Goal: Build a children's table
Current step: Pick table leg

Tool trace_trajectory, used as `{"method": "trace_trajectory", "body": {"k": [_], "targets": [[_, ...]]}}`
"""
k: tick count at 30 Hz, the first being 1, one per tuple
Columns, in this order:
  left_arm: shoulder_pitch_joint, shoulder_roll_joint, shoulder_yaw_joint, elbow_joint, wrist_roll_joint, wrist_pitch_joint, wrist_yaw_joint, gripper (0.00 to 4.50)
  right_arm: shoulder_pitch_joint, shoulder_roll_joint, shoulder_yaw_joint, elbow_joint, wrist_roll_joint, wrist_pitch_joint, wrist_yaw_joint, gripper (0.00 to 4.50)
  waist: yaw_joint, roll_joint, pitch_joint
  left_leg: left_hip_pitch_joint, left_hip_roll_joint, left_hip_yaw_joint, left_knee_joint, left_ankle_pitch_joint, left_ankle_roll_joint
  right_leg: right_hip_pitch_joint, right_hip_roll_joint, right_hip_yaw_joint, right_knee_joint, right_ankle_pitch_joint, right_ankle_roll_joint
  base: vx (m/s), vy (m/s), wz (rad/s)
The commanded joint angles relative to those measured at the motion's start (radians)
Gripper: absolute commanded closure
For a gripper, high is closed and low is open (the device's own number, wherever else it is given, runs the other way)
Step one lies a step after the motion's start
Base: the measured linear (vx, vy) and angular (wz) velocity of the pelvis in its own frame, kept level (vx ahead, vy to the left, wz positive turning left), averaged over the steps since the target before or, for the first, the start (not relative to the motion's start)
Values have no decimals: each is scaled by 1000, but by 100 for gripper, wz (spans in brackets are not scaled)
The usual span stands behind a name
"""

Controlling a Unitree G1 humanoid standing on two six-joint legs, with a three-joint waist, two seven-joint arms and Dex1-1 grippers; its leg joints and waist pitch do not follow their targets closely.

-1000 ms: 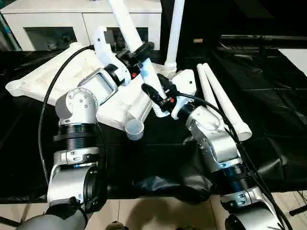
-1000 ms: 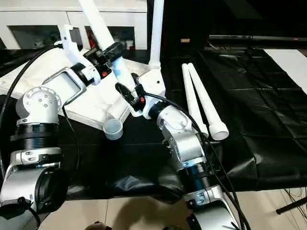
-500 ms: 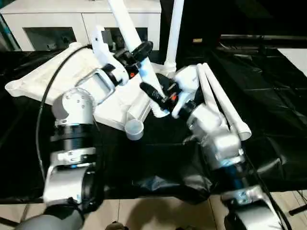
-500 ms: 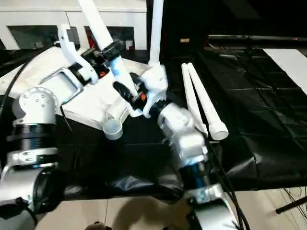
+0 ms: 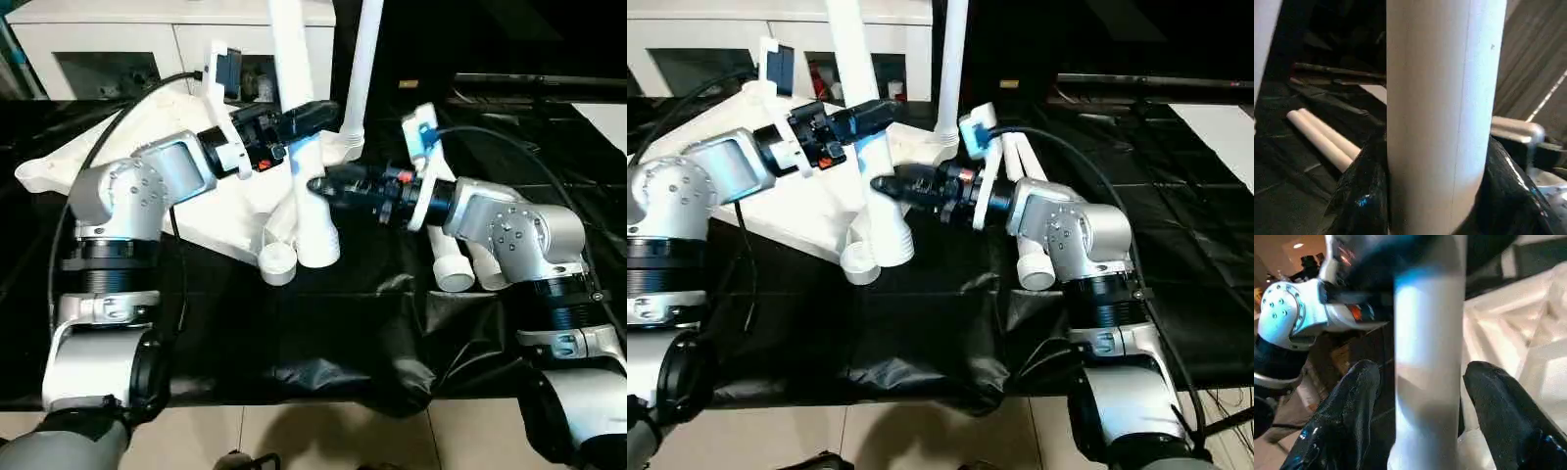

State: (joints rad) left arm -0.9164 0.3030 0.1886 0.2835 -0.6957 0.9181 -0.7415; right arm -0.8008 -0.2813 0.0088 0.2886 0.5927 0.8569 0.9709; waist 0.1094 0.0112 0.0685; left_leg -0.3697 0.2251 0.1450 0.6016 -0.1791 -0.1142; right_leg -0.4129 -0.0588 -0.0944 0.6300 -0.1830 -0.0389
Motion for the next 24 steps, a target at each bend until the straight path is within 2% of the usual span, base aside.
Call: {"method": "trace_trajectory", "body": {"k": [1, 5, 6, 9, 11, 14, 15, 19, 20, 22, 23, 24], "targets": [[-12, 3, -8, -37, -30, 19, -37, 265, -35, -2, 17, 9, 9, 23, 17, 146, 7, -11, -89, -3, -10, 20, -52, -31, 26, 81, -66, 52, -64, -84, -171, 0, 0, 0], [-6, 0, -10, -53, -54, 25, -74, 265, -40, -5, 44, 22, -15, 16, 34, 146, 9, -9, -88, -4, -9, 20, -53, -39, 19, 81, -66, 53, -64, -89, -169, 0, 0, 0], [-4, -2, -7, -61, -79, 33, -98, 265, -46, -5, 48, 38, -23, 18, 39, 174, 10, -8, -88, -3, -9, 20, -52, -43, 19, 80, -65, 53, -65, -89, -169, 0, 0, 0], [-3, 0, -10, -69, -99, 45, -126, 265, -54, -4, 46, 57, -26, 25, 35, 184, 10, -9, -89, -4, -9, 19, -53, -44, 18, 83, -64, 52, -64, -85, -166, 0, 0, 0], [0, -3, -13, -74, -102, 48, -134, 265, -52, -13, 57, 53, -23, 36, 49, 217, 10, -9, -89, -4, -9, 19, -53, -41, 17, 83, -64, 52, -64, -86, -162, 0, 0, 0], [0, -6, -10, -74, -107, 48, -139, 265, -48, -20, 66, 45, -17, 46, 63, 230, 10, -10, -90, -5, -10, 19, -52, -37, 18, 83, -63, 52, -64, -77, -161, 0, 0, 0], [1, -6, -10, -74, -109, 50, -143, 265, -46, -23, 70, 41, -14, 49, 70, 252, 11, -10, -90, -5, -10, 19, -52, -37, 18, 83, -64, 52, -64, -80, -161, 0, 0, 0], [3, -7, -18, -75, -92, 26, -136, 265, -49, -23, 78, 47, -22, 42, 78, 259, 11, -8, -90, -4, -9, 19, -52, -37, 17, 83, -63, 52, -64, -82, -160, 0, 0, 0], [3, -8, -18, -74, -89, 23, -130, 209, -50, -22, 76, 49, -23, 40, 77, 263, 10, -9, -90, -5, -10, 19, -51, -35, 18, 83, -63, 52, -63, -79, -161, 0, 0, 0], [-2, -14, -14, -60, -59, 6, -87, 195, -53, -16, 74, 56, -32, 26, 65, 263, 11, -10, -91, -5, -10, 19, -51, -37, 16, 83, -63, 51, -63, -77, -161, 0, 0, 0], [-2, -18, -14, -54, -47, -3, -70, 195, -53, -10, 72, 59, -42, 9, 51, 263, 12, -5, -90, -5, -10, 18, -51, -37, 14, 83, -64, 51, -63, -79, -162, 0, 0, 0], [3, -24, -21, -56, -14, -31, -37, 195, -53, 0, 67, 63, -53, -9, 29, 263, 11, -5, -89, -6, -9, 18, -51, -40, 11, 81, -64, 51, -65, -86, -159, 0, 0, 0]]}}
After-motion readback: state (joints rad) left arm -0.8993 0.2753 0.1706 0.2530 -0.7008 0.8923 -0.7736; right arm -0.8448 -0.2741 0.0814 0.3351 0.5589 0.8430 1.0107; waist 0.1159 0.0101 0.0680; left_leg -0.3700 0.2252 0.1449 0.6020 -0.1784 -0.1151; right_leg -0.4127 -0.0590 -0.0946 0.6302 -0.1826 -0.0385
